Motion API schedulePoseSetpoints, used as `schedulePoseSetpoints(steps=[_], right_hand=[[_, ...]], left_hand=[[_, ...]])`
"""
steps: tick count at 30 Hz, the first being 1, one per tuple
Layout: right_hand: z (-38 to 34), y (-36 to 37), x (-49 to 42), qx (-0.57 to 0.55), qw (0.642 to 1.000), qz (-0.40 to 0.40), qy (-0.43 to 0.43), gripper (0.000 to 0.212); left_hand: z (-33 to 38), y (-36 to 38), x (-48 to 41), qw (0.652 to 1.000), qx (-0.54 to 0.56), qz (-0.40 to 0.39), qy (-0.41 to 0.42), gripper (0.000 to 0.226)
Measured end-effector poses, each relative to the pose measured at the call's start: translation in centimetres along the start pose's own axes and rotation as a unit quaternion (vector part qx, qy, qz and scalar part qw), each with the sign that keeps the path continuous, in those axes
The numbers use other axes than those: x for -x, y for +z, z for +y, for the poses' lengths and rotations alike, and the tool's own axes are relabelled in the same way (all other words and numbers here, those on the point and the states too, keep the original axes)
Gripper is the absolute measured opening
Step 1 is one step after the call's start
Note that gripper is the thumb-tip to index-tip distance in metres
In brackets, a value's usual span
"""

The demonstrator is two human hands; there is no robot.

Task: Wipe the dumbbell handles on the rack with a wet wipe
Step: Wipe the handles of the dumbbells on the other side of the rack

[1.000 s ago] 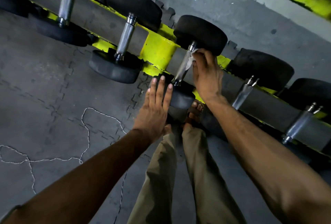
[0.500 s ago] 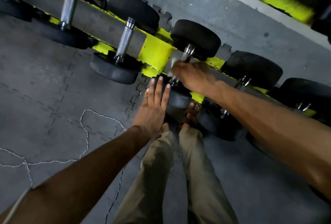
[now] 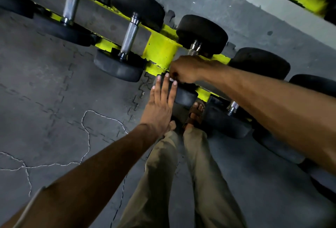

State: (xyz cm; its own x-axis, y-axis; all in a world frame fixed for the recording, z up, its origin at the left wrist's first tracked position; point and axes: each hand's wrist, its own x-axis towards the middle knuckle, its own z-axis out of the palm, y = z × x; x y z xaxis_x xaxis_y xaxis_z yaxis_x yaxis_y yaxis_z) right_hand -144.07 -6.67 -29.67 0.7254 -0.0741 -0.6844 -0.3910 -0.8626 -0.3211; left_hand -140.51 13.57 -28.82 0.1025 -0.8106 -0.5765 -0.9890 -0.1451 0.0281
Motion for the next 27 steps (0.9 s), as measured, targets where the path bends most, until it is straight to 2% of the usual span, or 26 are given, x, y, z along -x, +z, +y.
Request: schedulePoseSetpoints(steps=[2,5,6,10,12,15,17,18,19,21,23,25,27], right_hand=[[1.5,0.5,0.5,0.049,0.996,0.075,-0.005,0.027],[3.6,1.9,1.2,0.095,0.959,0.249,0.096,0.029],[3.3,3.2,1.4,0.093,0.950,0.277,0.113,0.026],[1.1,5.9,1.5,0.057,0.976,0.209,-0.021,0.016],[2.8,4.8,0.9,0.027,0.958,0.284,0.017,0.020],[3.1,5.3,0.8,-0.002,0.912,0.385,0.141,0.013],[0.6,7.5,1.2,-0.095,0.896,0.400,0.169,0.016],[-0.5,8.4,1.4,-0.182,0.874,0.410,0.186,0.018],[-1.3,8.8,1.4,-0.273,0.835,0.424,0.220,0.018],[-1.7,9.2,0.6,-0.422,0.728,0.432,0.324,0.015],[-1.7,8.7,-0.6,-0.537,0.620,0.427,0.380,0.012],[-1.2,8.5,-1.8,-0.681,0.481,0.412,0.367,0.015],[0.3,7.9,-2.2,-0.817,0.358,0.318,0.321,0.015]], left_hand=[[0.0,-0.1,0.0,1.000,0.001,-0.004,0.001,0.131],[0.1,0.0,0.0,1.000,-0.002,-0.004,0.000,0.129],[0.1,0.1,0.0,1.000,-0.001,-0.003,-0.002,0.129],[-0.1,0.1,0.0,1.000,0.003,0.000,-0.002,0.132],[0.0,0.2,0.0,1.000,-0.003,0.001,0.000,0.133],[-0.1,0.2,0.1,1.000,-0.004,0.006,-0.004,0.134],[-0.2,0.3,0.2,1.000,0.001,0.006,0.002,0.133],[-0.2,0.4,0.1,1.000,0.000,0.008,0.006,0.133],[-0.2,0.4,0.1,1.000,0.000,0.010,0.008,0.132],[-0.2,0.4,-0.1,1.000,0.003,0.011,0.007,0.133],[-0.2,0.3,-0.1,1.000,0.006,0.009,0.007,0.132],[-0.2,0.4,0.1,1.000,0.014,0.008,0.010,0.126],[-0.3,0.6,0.2,1.000,0.014,0.017,0.009,0.125]])
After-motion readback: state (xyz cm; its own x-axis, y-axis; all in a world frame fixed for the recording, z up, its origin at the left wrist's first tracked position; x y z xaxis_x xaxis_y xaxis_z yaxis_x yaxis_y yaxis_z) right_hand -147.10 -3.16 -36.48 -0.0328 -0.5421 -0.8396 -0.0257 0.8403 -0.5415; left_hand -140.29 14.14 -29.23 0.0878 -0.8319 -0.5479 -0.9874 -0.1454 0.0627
